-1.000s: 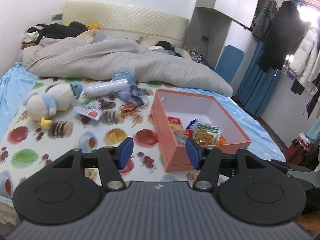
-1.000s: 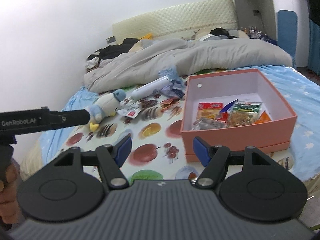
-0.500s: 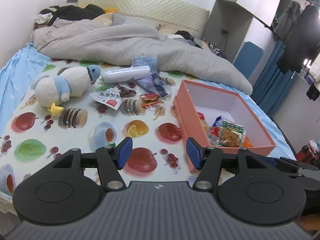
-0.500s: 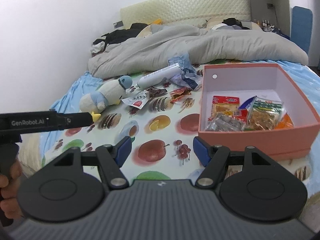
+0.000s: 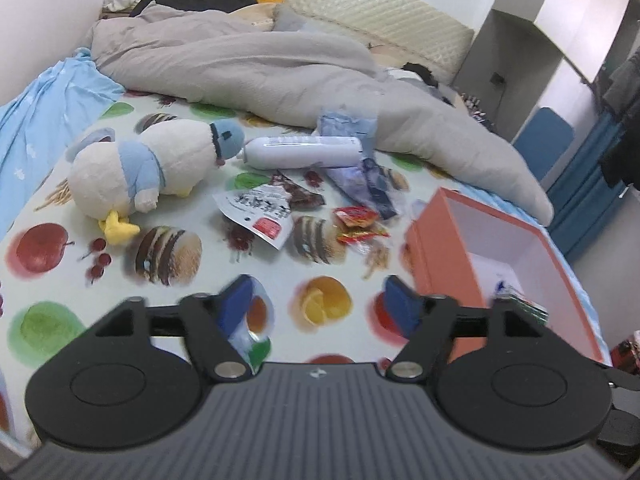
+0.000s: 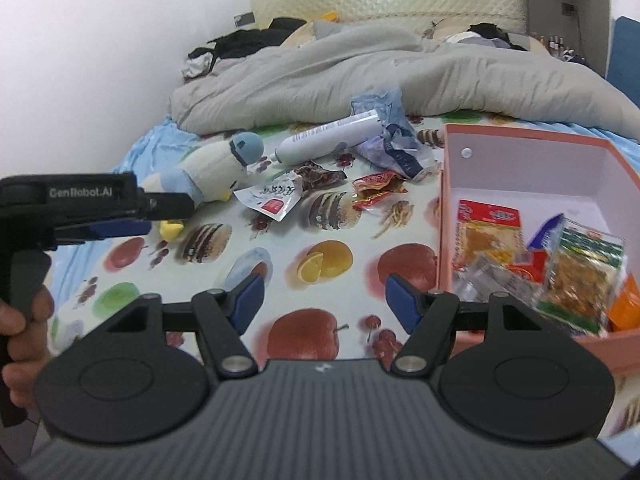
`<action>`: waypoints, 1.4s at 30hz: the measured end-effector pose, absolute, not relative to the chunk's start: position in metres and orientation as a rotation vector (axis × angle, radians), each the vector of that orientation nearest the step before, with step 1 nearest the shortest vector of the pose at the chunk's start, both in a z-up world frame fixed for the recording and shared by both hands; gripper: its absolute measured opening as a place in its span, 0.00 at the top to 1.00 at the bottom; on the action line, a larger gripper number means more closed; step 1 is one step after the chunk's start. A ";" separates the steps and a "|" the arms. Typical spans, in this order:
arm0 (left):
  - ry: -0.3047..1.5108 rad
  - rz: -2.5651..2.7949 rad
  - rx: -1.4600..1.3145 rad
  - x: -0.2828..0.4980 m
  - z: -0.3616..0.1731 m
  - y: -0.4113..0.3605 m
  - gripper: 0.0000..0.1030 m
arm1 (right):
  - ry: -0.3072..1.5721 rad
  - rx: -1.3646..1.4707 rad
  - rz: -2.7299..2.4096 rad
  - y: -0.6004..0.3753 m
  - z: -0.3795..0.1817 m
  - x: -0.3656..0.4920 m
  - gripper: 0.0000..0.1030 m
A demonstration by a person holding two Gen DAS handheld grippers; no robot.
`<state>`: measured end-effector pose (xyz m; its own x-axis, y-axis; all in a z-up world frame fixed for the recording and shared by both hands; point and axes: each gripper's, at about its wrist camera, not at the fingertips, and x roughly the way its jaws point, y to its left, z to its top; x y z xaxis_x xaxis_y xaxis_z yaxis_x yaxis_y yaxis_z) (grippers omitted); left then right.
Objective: Organize snacks
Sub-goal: 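Withdraw both tools from the box toward the remaining snacks, then grasp shrimp-flavour bag with left tool while right tool grasps red candy pack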
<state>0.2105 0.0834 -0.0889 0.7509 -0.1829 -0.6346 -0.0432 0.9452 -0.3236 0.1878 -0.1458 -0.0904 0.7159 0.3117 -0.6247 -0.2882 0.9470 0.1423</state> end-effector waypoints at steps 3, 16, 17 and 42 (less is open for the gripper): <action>0.746 -0.074 -0.330 0.241 -0.105 0.092 0.19 | 0.703 0.018 0.330 -0.136 -0.101 0.214 0.33; 0.782 -0.114 -0.323 0.374 -0.159 0.108 0.17 | 0.698 -0.031 0.254 -0.097 -0.158 0.322 0.33; 0.780 -0.126 -0.329 0.385 -0.161 0.110 0.17 | 0.701 -0.036 0.238 -0.095 -0.162 0.329 0.33; 0.847 -0.240 -0.176 0.522 -0.227 0.102 0.17 | 0.672 -0.104 0.080 -0.077 -0.236 0.452 0.18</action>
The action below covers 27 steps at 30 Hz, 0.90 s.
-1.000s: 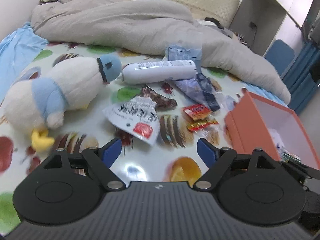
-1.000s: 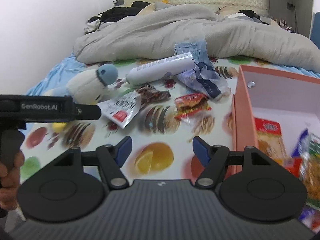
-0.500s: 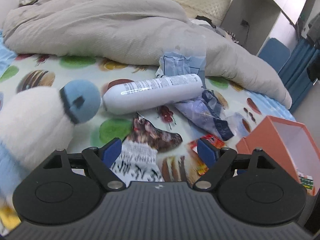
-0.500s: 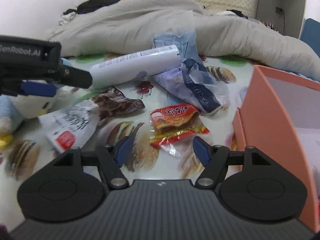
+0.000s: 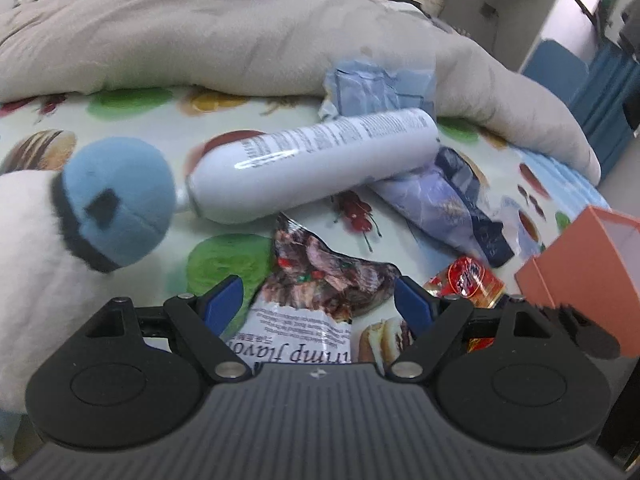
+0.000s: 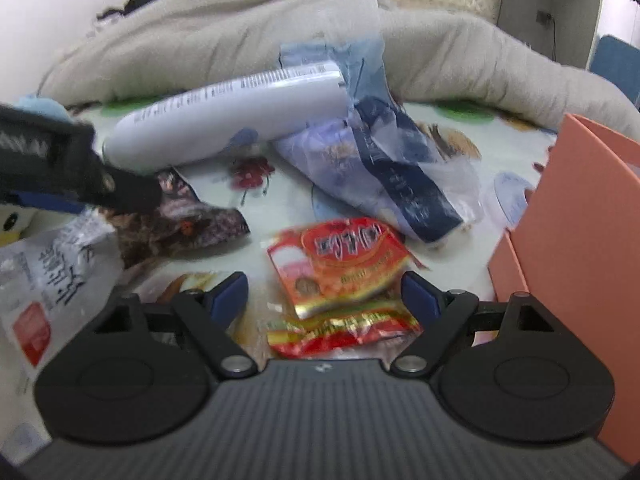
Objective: Organize snacks
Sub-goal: 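Grasp shrimp-flavour bag with left tool while right tool grasps red candy pack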
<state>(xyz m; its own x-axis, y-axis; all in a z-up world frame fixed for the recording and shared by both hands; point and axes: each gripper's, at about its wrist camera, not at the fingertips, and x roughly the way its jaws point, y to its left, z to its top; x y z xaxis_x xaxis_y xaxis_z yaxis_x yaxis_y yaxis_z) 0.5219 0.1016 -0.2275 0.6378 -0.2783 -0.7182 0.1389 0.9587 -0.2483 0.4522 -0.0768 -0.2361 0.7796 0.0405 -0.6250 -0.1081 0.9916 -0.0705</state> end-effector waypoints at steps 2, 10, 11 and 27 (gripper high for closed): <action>0.860 -0.242 -0.158 0.524 -0.232 0.097 0.17 | 0.673 -0.069 0.089 -0.079 -0.238 0.454 0.16; 0.887 -0.204 -0.202 0.527 -0.241 0.104 0.24 | 0.686 -0.066 0.111 -0.079 -0.231 0.455 0.45; 0.888 -0.200 -0.208 0.526 -0.241 0.105 0.32 | 0.689 -0.065 0.113 -0.079 -0.231 0.454 0.45; 0.881 -0.147 -0.320 0.431 -0.213 0.111 0.43 | 0.795 -0.093 0.168 -0.084 -0.221 0.388 0.93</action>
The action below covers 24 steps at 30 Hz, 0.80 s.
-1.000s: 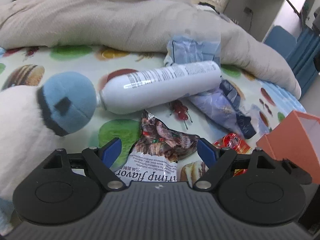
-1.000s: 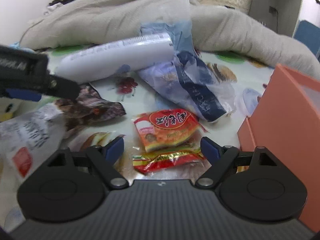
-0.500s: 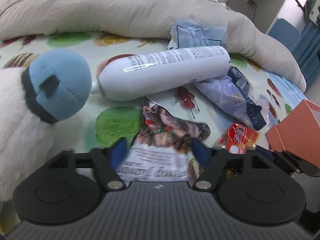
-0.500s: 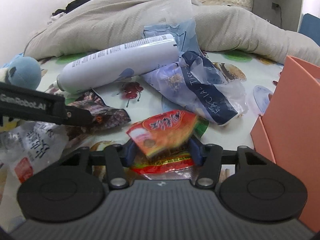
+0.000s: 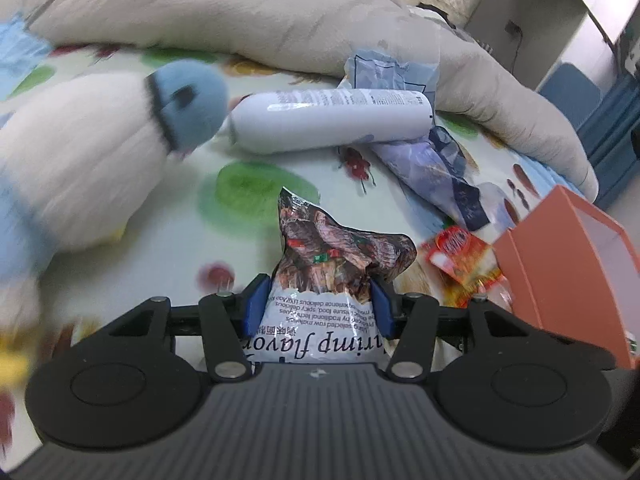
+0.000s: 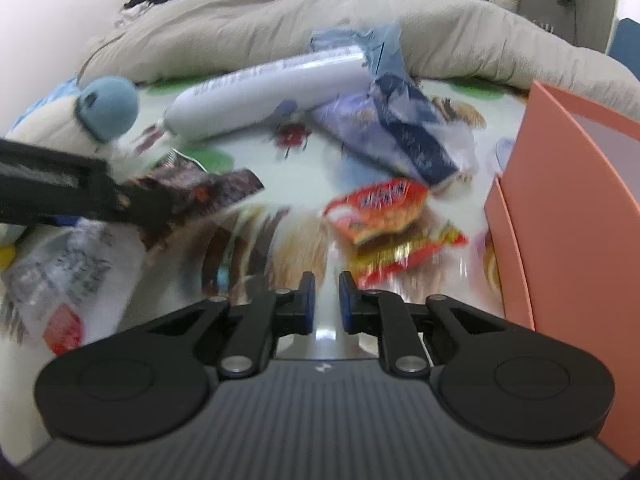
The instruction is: Organize snacks
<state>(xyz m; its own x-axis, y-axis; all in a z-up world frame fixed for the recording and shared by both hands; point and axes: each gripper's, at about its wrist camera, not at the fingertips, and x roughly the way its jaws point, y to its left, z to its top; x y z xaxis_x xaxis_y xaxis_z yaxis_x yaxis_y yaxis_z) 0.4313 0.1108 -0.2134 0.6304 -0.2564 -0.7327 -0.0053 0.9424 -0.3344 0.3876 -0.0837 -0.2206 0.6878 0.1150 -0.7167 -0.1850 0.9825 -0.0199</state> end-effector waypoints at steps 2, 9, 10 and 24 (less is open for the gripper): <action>0.882 -0.138 -0.344 0.412 -0.211 0.113 0.43 | 0.792 -0.086 0.166 -0.087 -0.218 0.376 0.93; 0.890 -0.103 -0.386 0.372 -0.215 0.121 0.43 | 0.740 0.017 0.036 -0.102 -0.209 0.359 0.63; 0.893 -0.099 -0.389 0.370 -0.216 0.123 0.43 | 0.738 0.033 0.017 -0.103 -0.210 0.360 0.42; 0.898 -0.097 -0.380 0.379 -0.237 0.133 0.43 | 0.670 0.178 -0.216 -0.108 -0.233 0.401 0.38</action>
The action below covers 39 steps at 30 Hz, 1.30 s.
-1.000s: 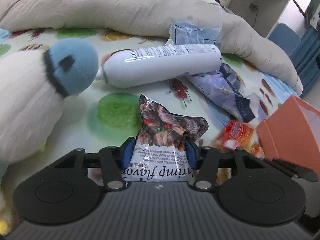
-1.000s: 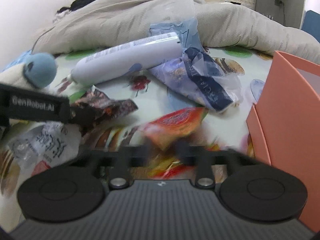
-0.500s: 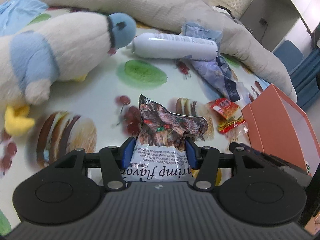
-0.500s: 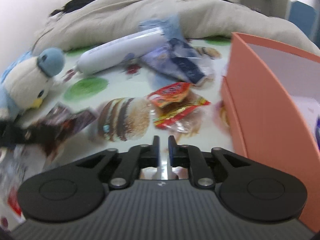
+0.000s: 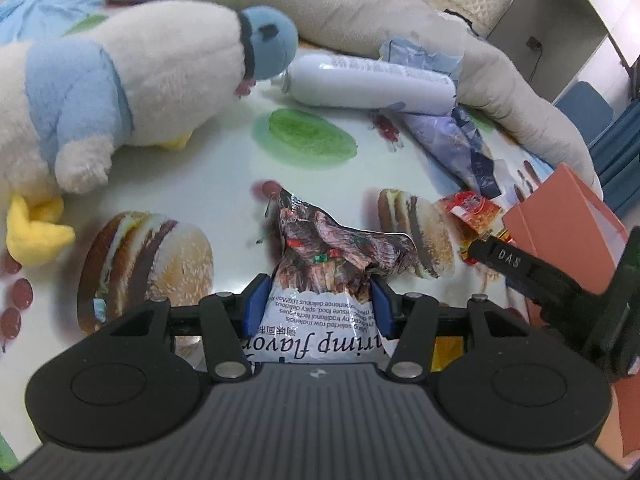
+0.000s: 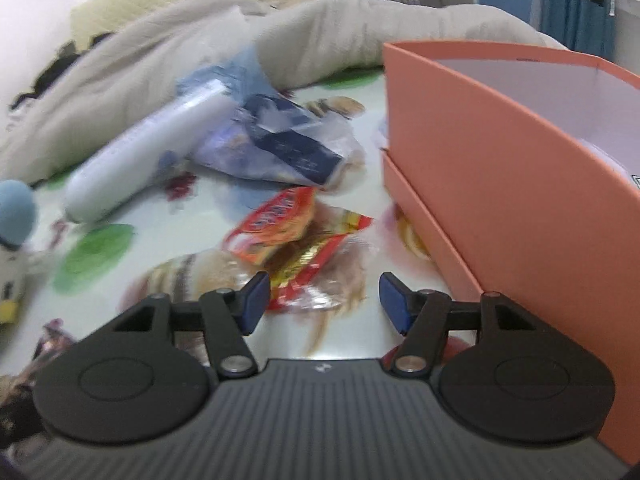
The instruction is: Organize snacks
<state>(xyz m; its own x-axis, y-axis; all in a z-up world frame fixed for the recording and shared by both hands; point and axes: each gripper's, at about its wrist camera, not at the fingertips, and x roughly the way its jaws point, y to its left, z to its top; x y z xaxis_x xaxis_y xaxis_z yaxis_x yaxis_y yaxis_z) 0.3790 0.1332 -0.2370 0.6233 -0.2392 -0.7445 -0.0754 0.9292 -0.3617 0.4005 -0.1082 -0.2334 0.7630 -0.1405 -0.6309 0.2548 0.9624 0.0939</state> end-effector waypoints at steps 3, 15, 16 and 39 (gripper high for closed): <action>0.897 -0.100 -0.367 0.380 -0.240 0.131 0.43 | 0.627 0.187 -0.191 -0.113 -0.235 0.405 0.39; 0.890 -0.091 -0.339 0.373 -0.229 0.128 0.43 | 0.610 0.237 -0.113 -0.110 -0.223 0.393 0.75; 0.889 -0.088 -0.337 0.369 -0.227 0.128 0.43 | 0.606 0.228 -0.105 -0.108 -0.220 0.387 0.75; 0.916 -0.061 -0.359 0.169 -0.192 0.096 0.43 | 0.742 0.162 0.017 -0.128 -0.199 0.159 0.92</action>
